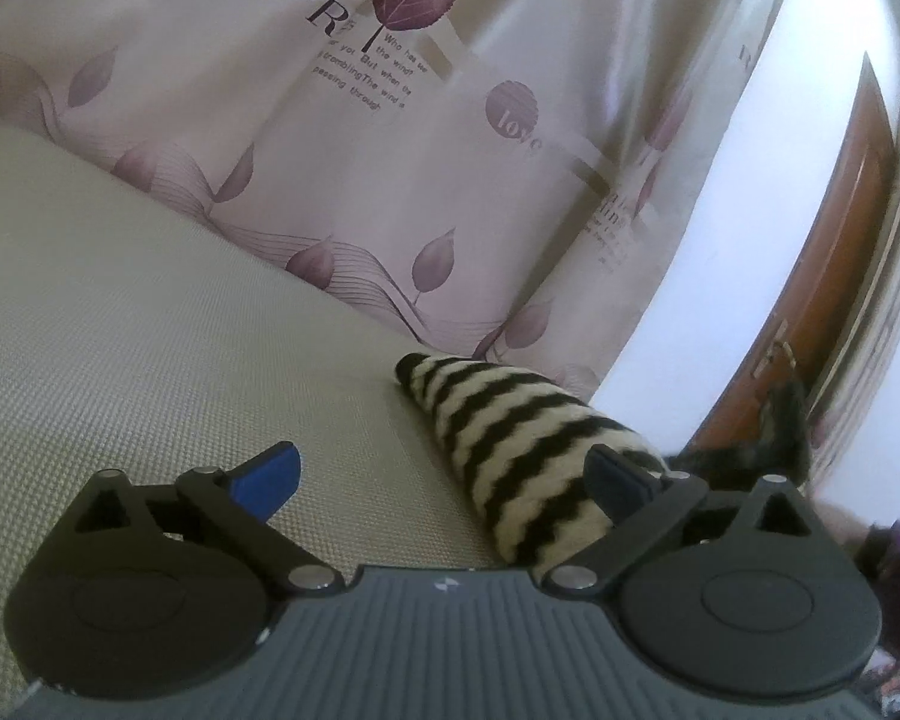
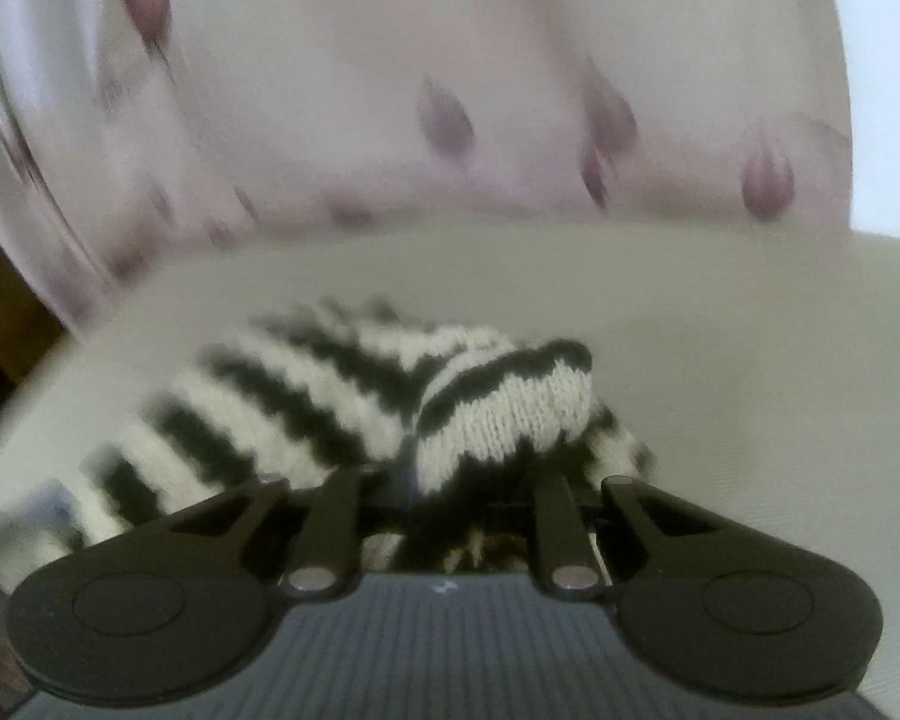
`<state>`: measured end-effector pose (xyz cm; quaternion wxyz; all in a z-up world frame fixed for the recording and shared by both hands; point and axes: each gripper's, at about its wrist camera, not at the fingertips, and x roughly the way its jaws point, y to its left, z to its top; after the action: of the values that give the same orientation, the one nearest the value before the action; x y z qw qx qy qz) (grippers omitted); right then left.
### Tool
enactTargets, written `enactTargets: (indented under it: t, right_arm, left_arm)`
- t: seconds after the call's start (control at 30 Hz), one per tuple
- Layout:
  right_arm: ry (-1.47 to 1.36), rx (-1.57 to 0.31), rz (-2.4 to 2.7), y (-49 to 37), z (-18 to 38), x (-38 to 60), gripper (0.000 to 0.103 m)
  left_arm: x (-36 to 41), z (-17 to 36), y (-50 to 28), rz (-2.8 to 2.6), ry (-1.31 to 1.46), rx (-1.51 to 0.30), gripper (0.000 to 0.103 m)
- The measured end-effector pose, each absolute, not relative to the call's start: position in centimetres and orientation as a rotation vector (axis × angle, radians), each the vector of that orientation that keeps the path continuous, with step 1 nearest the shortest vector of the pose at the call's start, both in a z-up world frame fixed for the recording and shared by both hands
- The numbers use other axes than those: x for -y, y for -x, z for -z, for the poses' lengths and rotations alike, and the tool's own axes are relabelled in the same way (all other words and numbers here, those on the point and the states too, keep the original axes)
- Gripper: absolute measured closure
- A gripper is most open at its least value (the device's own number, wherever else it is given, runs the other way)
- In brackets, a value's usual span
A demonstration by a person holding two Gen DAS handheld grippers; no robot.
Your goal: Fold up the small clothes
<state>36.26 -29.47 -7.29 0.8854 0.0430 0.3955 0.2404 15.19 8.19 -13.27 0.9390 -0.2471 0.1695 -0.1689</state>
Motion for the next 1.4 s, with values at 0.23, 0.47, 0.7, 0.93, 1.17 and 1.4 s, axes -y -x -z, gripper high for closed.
enactTargets:
  t: [0.23, 0.47, 0.7, 0.93, 1.17, 1.4]
  right_arm:
    - [-0.085, -0.701, -0.487, -35.0, 6.8, 30.2, 0.085]
    - [-0.180, -0.711, -0.490, -36.8, 7.6, 32.1, 0.083]
    - [-0.560, -0.651, -0.402, -34.2, 10.5, 38.8, 0.055]
    - [-0.482, -0.493, -0.513, -32.6, 5.5, 37.7, 0.055]
    - [-0.187, -0.596, -0.662, -32.9, 7.2, 27.6, 0.056]
    - [-0.217, -0.564, -0.643, -30.6, 11.2, 27.7, 0.058]
  left_arm:
    - [-4.0, 9.1, -16.6, 0.474, 0.316, -0.300, 0.014]
    - [1.8, 7.0, -20.9, 0.609, 0.269, -0.269, 0.047]
    - [5.2, 9.6, -22.1, 0.670, 0.184, -0.340, 0.049]
    - [4.0, 12.2, -20.8, 0.637, 0.135, -0.415, 0.057]
    - [2.3, 12.7, -20.5, 0.613, 0.181, -0.408, 0.051]
    - [1.1, 12.4, -20.1, 0.598, 0.239, -0.394, 0.041]
